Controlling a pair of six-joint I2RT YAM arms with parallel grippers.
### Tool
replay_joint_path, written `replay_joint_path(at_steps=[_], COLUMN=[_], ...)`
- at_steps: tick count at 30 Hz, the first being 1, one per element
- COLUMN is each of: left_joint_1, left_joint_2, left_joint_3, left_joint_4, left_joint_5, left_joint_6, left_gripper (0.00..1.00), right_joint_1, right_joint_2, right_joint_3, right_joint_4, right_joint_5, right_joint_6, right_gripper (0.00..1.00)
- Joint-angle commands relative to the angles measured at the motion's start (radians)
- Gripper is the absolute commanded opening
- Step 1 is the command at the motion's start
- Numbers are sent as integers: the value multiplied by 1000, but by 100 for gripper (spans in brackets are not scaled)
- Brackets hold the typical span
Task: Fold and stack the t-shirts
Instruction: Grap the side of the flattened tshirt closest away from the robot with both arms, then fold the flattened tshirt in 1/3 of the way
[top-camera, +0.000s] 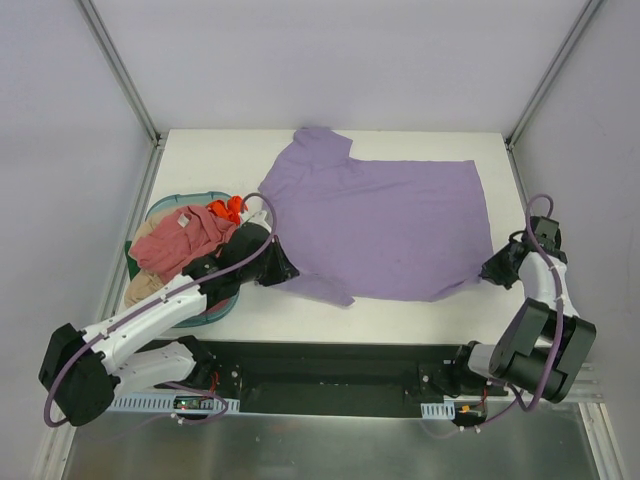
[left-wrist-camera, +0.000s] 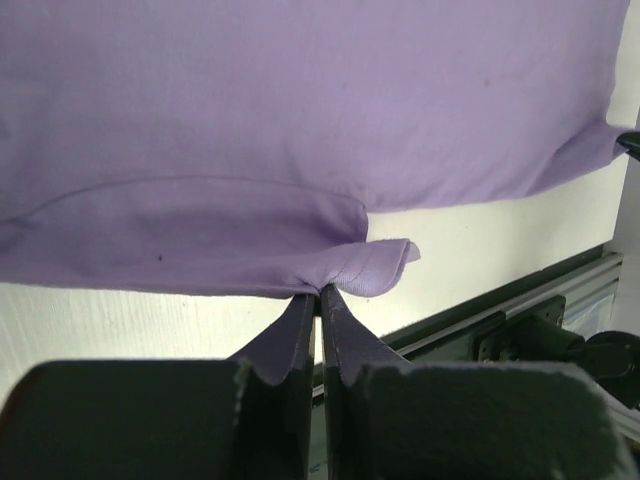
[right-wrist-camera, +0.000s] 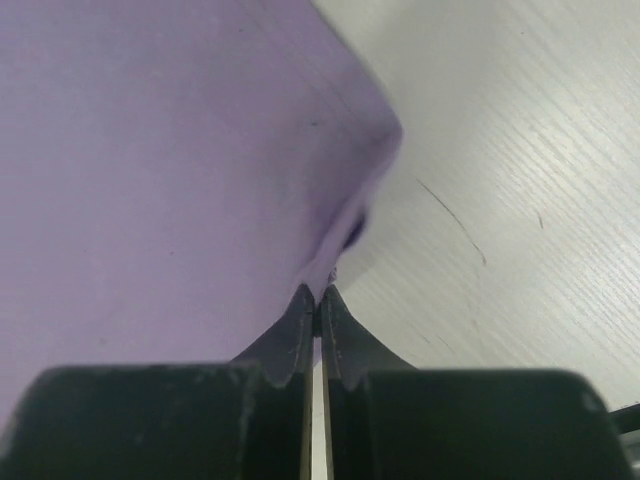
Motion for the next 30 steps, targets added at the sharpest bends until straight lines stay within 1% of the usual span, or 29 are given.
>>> replay_joint_path(at_steps=[1,7,14,21,30], left_joint_1=[56,130,206,292,343], left_joint_2=[48,137,229,363,502], left_joint_3=[89,176,277,374,485], left_joint_4=[28,44,53,85,128], left_joint_5=[52,85,56,107,107], left_joint_6=[73,113,162,220,291], left_gripper=[0,0,0,0,0], right_joint_1=[23,63,83,103,120], right_joint_2=[1,71,159,278,416], right_joint_3=[85,178,284,385,499], right_joint_4=[-48,-53,-26,28,8], right_joint_5=[-29,-12,29,-2,37], right_joint_6=[-39,-29,0,17,51], right_gripper=[0,0,0,0,0])
